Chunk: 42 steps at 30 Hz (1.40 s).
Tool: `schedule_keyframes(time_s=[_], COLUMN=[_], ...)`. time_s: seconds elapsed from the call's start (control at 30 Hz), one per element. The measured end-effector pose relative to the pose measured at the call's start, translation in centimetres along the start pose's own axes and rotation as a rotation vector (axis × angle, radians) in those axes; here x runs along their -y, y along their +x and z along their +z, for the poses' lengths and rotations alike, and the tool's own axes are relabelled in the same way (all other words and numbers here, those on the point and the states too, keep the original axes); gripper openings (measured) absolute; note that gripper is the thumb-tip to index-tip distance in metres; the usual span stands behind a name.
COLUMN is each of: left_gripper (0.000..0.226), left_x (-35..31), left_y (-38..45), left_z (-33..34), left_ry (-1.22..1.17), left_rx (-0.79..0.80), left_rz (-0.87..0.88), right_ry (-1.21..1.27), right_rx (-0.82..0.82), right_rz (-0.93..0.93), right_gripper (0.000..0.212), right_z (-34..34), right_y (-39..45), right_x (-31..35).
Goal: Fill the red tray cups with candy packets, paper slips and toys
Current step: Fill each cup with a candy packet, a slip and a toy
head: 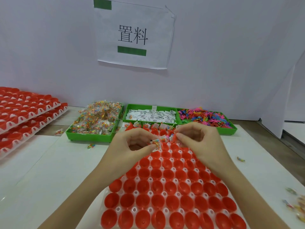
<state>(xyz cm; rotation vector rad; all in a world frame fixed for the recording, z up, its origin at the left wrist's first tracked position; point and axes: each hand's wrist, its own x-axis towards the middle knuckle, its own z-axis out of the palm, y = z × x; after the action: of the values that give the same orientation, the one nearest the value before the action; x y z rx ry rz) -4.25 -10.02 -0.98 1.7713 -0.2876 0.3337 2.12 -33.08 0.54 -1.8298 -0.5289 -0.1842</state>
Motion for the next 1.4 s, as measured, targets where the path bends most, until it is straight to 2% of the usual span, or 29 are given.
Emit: schedule_keyframes(time_s=[0.23,0.47,0.6,0.73,0.93,1.17,1.27,1.4], left_gripper=[0.015,0.016,0.018,0.018,0.015,0.014,0.014,0.017], left_x=[0.1,-0.4,-0.5,-0.5,-0.7,-0.3,0.1,0.9], left_y=[-0.1,0.0,0.0,0.2,0.0,0.3,0.3,0.2], left_z=[0.5,-0.2,-0.4,-0.5,0.8,0.4,0.4,0.7], left_ry=[0.042,0.026,0.033,0.077,0.14,0.107,0.215,0.55], left_rx=[0.084,0.107,0.118,0.045,-0.144,-0.172,-0.156,-0.186], left_rz=[-0.005,0.008,0.016,0.067,0.267,0.311,0.325,0.383], right_ry=[-0.124,-0.202,-0.183,-0.135,0.014,0.029,-0.085,-0.267], right_rx=[0.063,-0.098,-0.012,0.032,0.037,0.081,0.165,0.304], right_rz=[-0.127,-0.171,-0.204,-0.254,-0.238,-0.162,-0.111,-0.053], right_gripper=[0.018,0.023,0.027,0.028,0.027,0.027,0.022,0.019], right_z=[2.4,2.6,3.4,3.6,3.1,2.2,1.9,2.0], right_y=[-2.4,-2.9,-3.7,-3.7,-2.8,-1.3,-0.3,0.8], right_x=[0.8,1.0,1.1,1.4,2.0,2.9,2.8,1.9])
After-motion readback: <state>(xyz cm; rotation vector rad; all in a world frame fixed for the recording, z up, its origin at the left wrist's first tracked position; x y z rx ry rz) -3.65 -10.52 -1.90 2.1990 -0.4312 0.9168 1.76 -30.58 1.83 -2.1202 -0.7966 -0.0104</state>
